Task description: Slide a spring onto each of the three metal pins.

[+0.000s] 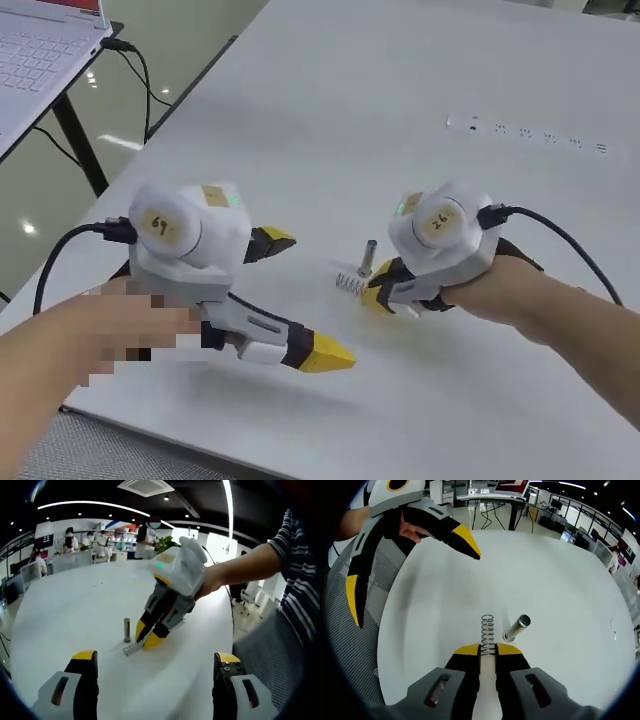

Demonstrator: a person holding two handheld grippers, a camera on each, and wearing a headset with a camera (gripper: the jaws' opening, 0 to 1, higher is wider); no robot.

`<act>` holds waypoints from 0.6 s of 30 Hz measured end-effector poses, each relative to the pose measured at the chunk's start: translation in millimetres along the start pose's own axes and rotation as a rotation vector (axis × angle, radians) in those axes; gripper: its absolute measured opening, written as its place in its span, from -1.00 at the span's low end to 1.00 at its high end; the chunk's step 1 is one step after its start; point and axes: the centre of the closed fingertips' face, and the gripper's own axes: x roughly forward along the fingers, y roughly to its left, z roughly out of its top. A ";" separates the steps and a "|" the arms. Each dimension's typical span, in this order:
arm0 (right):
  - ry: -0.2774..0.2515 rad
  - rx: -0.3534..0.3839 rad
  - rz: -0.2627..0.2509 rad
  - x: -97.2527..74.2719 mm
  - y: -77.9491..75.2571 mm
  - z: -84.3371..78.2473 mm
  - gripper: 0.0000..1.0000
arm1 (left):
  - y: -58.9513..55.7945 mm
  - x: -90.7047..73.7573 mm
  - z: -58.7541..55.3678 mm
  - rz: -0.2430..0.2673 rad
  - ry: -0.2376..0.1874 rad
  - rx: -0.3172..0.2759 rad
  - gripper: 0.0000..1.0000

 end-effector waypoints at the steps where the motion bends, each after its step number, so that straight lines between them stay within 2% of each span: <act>1: -0.006 0.004 0.005 -2.5 1.0 0.5 -0.85 | -0.2 0.7 0.7 -0.003 -0.001 0.000 0.86; 11: -0.034 -0.024 0.003 -34.7 5.2 0.0 -0.85 | -8.2 9.6 8.8 -0.032 -0.001 0.018 0.82; 18: -0.040 -0.089 0.002 -60.1 17.1 -3.0 -0.85 | -21.2 17.7 13.1 -0.071 -0.002 0.030 0.74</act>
